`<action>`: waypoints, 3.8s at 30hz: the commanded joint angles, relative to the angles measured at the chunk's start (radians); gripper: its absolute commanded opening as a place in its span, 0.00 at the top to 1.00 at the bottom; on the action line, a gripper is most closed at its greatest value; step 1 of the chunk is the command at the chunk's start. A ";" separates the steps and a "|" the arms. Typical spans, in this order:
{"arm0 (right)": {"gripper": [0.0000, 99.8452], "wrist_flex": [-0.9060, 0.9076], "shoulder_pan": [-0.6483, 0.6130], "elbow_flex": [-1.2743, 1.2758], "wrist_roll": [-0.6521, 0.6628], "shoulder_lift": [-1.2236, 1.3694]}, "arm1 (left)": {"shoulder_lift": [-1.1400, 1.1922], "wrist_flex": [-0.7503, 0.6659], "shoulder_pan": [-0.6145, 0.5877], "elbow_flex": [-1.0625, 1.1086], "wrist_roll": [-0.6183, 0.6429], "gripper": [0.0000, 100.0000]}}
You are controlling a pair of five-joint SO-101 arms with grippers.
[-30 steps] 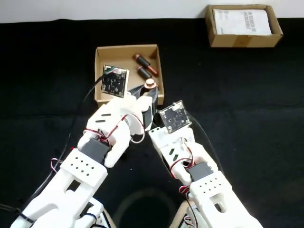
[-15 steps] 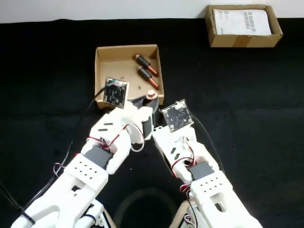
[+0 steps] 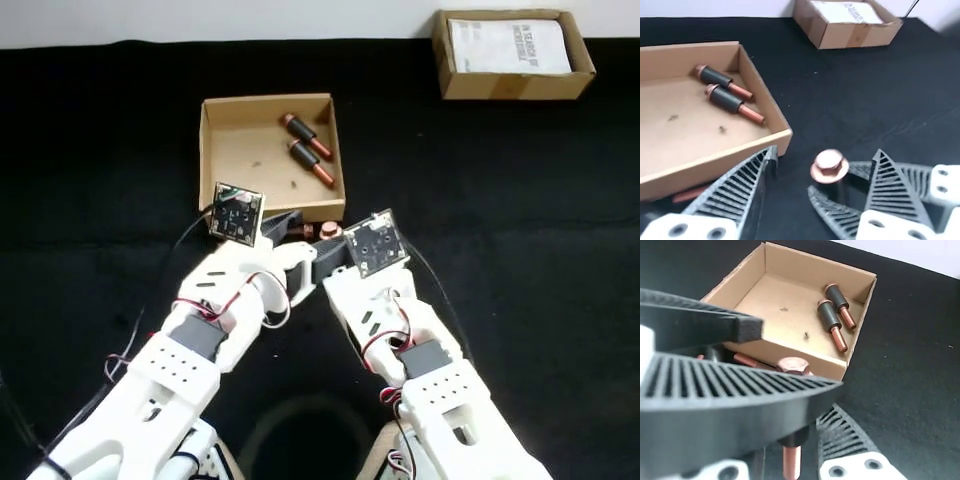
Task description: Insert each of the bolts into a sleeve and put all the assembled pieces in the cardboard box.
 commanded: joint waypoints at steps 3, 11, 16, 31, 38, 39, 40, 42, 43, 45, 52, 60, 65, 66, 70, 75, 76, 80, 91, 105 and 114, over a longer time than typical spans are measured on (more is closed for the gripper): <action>0.99 0.076 0.076 -0.125 -0.009 -0.025 | -0.171 0.112 -0.050 -0.021 -0.117 0.77; 0.99 0.243 0.128 -0.397 -0.003 0.097 | -0.598 0.463 -0.108 -0.010 -0.224 0.96; 0.99 0.286 0.105 -0.613 0.081 0.277 | -0.855 0.508 -0.266 0.142 -0.219 0.99; 0.99 0.328 0.047 -1.201 0.761 1.009 | -0.954 0.413 -0.527 0.412 0.054 0.99; 0.99 0.331 0.042 -1.526 0.806 1.349 | -0.957 0.565 -0.490 0.412 0.209 0.99; 0.99 0.331 0.033 -1.564 0.806 1.395 | -0.957 0.565 -0.490 0.412 0.209 0.99; 0.99 0.332 0.027 -1.600 0.806 1.440 | -0.958 0.565 -0.486 0.412 0.209 0.99; 0.99 0.332 0.010 -1.656 0.799 1.506 | -0.958 0.568 -0.469 0.412 0.209 0.99; 0.99 0.332 -0.002 -1.675 0.798 1.527 | -0.958 0.568 -0.466 0.412 0.209 0.99; 0.99 0.334 -0.025 -1.696 0.798 1.549 | -0.958 0.569 -0.466 0.412 0.209 0.99; 0.98 0.466 -0.067 -1.709 0.667 1.560 | -0.958 0.569 -0.466 0.412 0.209 0.99; 0.82 0.584 -0.024 -1.721 0.591 1.546 | -0.958 0.569 -0.466 0.412 0.209 0.99; 0.82 0.763 -0.013 -1.788 0.585 1.442 | -0.955 0.568 -0.466 0.412 0.209 0.99; 0.82 0.811 -0.019 -1.796 0.585 1.409 | -0.955 0.566 -0.466 0.412 0.209 0.99; 0.82 1.056 -0.061 -1.787 0.559 1.250 | -0.954 0.565 -0.467 0.412 0.209 0.99; 0.82 1.339 -0.125 -1.787 0.353 1.070 | -0.954 0.565 -0.470 0.412 0.209 0.99; 0.82 1.395 -0.140 -1.787 0.327 1.040 | -0.954 0.565 -0.472 0.412 0.209 0.99; 0.82 1.557 -0.213 -1.784 0.161 0.967 | -0.952 0.565 -0.476 0.412 0.209 0.99; 0.82 1.371 -0.309 -1.419 -0.494 0.986 | -0.952 0.606 -0.719 0.412 0.212 0.99; 0.82 0.934 -0.401 -1.089 -0.506 0.990 | -0.952 0.618 -0.799 0.412 0.212 0.99; 0.82 0.868 -0.401 -1.079 -0.506 1.030 | -0.952 0.615 -0.799 0.412 0.212 0.99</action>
